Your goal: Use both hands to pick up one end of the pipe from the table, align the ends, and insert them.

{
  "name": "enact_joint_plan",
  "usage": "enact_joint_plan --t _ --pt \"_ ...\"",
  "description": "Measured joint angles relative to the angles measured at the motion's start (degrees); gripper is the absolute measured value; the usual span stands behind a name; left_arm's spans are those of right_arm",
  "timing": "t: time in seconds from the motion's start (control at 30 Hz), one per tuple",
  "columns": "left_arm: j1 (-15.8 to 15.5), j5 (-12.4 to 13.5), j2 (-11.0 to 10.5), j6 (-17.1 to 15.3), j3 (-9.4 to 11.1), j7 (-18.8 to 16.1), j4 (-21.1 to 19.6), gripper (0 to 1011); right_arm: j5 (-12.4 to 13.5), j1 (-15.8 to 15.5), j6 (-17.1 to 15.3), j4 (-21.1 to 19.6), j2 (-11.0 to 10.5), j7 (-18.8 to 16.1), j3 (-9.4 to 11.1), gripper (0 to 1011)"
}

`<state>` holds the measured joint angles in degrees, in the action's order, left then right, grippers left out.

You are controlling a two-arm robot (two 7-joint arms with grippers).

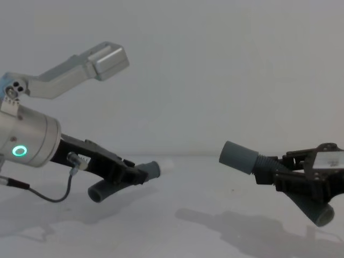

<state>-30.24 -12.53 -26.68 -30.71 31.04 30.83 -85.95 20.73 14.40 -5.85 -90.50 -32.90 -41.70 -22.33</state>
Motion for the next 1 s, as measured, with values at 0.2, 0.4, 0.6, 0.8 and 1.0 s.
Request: enact_joint_plan --t 0.2,0.4,0.6,0.8,1.0 --pt "-0.63 -0.24 -2.07 4.18 0.64 3.73 -0.45 342 0.55 -0.02 1.63 0.00 -0.85 -1.46 -0.22 284" --pt "-1.19 -0.79 -3.91 8.10 1.15 7.30 -0.71 342 0.92 -0.02 2.62 0.00 -1.39 -2.31 -0.49 284" --pt "-1.90 -1.42 -6.00 12.72 1.76 11.70 -0.89 342 1.14 0.16 3.31 0.00 -1.94 -3.20 -0.99 283" --pt "-2.78 -1.73 -8.54 17.46 2.61 16.32 -1.32 342 1.03 0.64 3.39 -0.08 -2.65 -3.85 -1.78 284" --pt "-3.27 -1.81 -10.08 20.22 3.26 18.97 -1.79 342 0.42 1.20 2.82 -0.12 -3.07 -3.93 -2.53 284"
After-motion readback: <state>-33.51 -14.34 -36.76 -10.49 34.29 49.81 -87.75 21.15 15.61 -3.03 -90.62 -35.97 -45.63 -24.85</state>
